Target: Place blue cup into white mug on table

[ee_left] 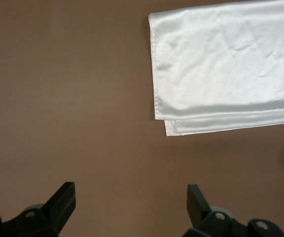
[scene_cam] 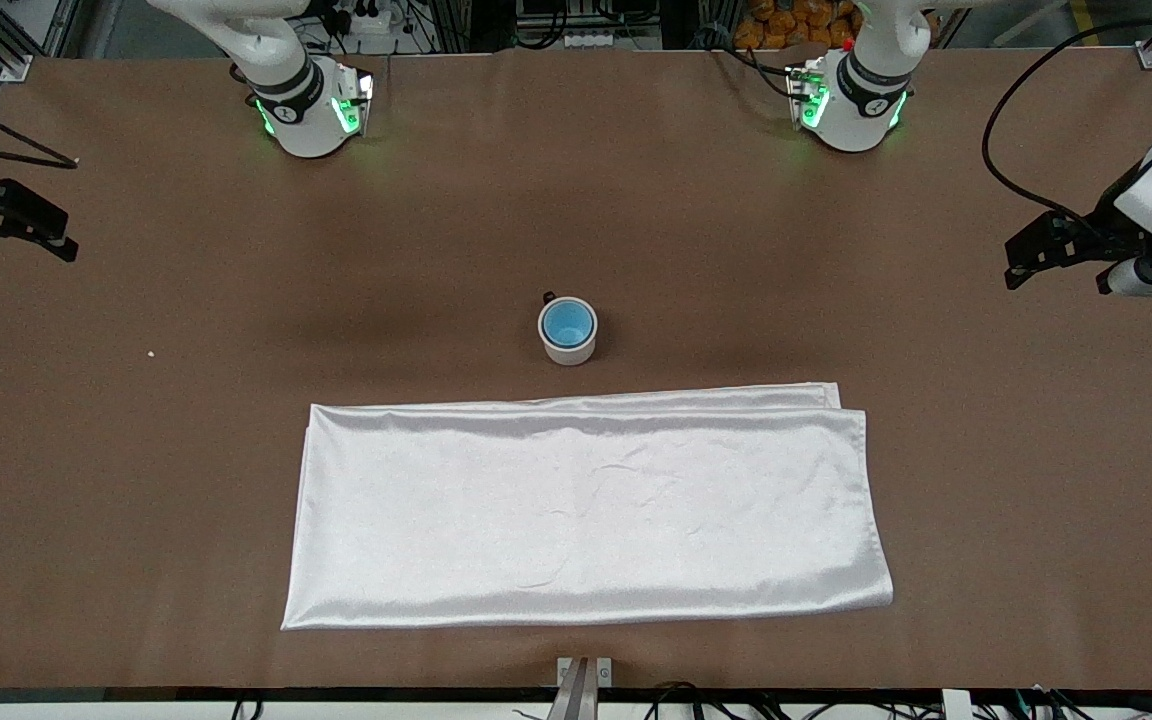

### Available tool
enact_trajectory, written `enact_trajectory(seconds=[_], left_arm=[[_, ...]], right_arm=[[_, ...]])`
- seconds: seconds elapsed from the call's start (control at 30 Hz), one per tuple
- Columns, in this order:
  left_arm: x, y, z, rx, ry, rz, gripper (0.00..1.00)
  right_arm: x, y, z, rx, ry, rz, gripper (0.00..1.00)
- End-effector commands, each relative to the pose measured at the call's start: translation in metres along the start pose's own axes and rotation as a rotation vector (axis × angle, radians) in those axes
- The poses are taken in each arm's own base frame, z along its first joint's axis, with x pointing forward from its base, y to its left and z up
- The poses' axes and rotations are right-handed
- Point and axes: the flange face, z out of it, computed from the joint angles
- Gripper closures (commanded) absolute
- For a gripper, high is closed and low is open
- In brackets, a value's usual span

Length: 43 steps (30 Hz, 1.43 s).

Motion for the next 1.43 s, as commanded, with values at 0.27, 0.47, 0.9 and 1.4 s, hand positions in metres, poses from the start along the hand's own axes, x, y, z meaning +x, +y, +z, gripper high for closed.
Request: enact_trajectory(seconds=[0.27,0.47,0.9,1.4], left_arm=[[-0.016,0.006,-0.008,-0.019,0.002,0.019,0.0],[-0.015,0.008,-0.01,-0.024,0.004,-0.04,0.0],[-0.016,0.013,-0.009,-0.024,0.0,-0.074,0.0],[-0.018,0.013,-0.006,-0.023,-0.02,-0.063,0.0]], right_arm=[[-0.004,0.003,-0.007,-0.001,0.0,0.02,0.0],[-0.003,0.002,-0.005,-0.002,0.0,0.017,0.0],[-0.004,0.007,-0.007,-0.001,0.001,0.028,0.0],[-0.004,0.009,-0.007,0.0,0.001,0.031,0.0]])
